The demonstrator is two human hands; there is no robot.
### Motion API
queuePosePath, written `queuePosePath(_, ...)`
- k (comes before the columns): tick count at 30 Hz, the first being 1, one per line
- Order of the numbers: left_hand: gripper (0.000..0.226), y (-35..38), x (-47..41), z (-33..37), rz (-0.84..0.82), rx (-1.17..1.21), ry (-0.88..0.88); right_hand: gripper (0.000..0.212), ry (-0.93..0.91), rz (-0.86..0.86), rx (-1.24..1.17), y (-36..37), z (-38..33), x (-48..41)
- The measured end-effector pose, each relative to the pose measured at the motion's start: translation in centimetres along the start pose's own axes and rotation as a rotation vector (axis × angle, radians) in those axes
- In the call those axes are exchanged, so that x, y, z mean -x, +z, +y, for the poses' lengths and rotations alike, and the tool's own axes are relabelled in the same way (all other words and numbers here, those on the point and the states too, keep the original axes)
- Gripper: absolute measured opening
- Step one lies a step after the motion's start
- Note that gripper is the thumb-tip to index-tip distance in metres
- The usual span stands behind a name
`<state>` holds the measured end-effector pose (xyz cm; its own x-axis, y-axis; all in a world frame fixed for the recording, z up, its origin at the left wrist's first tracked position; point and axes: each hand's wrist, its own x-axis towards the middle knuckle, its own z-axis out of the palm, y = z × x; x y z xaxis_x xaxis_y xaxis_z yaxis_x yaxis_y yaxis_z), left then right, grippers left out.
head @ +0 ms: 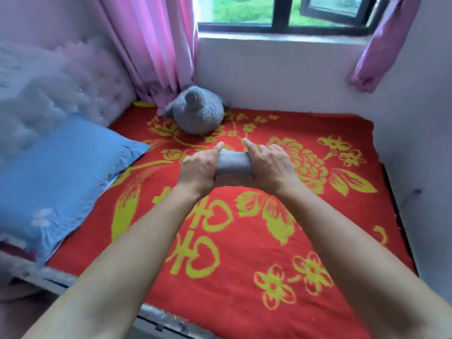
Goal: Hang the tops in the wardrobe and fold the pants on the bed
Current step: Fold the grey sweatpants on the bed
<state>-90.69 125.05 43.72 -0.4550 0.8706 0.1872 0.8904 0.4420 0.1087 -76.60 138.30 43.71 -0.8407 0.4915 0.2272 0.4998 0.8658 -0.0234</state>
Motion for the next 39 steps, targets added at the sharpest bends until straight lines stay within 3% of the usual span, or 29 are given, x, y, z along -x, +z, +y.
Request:
queuePosePath(2,0.072,-4.5,1.6,-1.3,0.061,-0.028,-0.06,0.084,-0.096,0.079,-0.002,-3.6,-2.3,-1.3)
queuePosePath(5,0.062,-8.8,6.1,-3.0,0.162,-0.103,-0.176,0.051,-0.276,0.121,-0.001,-6.7,-6.4,-1.8)
queuePosePath(7,0.06,-10.8,10.0,-3.8,0.177,-0.173,-0.267,0.042,-0.388,0.153,-0.032,-7.6,-9.4,-1.5)
queuePosePath(16,0.058,-21.1,32.0,-7.3,0.126,-0.452,-0.724,0.06,-0.868,0.106,-0.183,-14.0,-28.9,6.2)
queuePosePath(24,0.066,-33.2,54.2,-11.8,0.205,-0.584,-1.061,0.055,-1.17,0.283,-0.212,-24.0,-51.4,16.4)
queuePosePath(33,0.055,-45.9,81.8,-19.7,0.211,-0.855,-1.278,0.052,-1.364,0.44,-0.382,-32.3,-79.0,31.9)
queuePosePath(39,0.056,-54.0,92.0,-25.3,0.275,-0.973,-1.31,0.055,-1.414,0.545,-0.466,-38.8,-91.9,35.7)
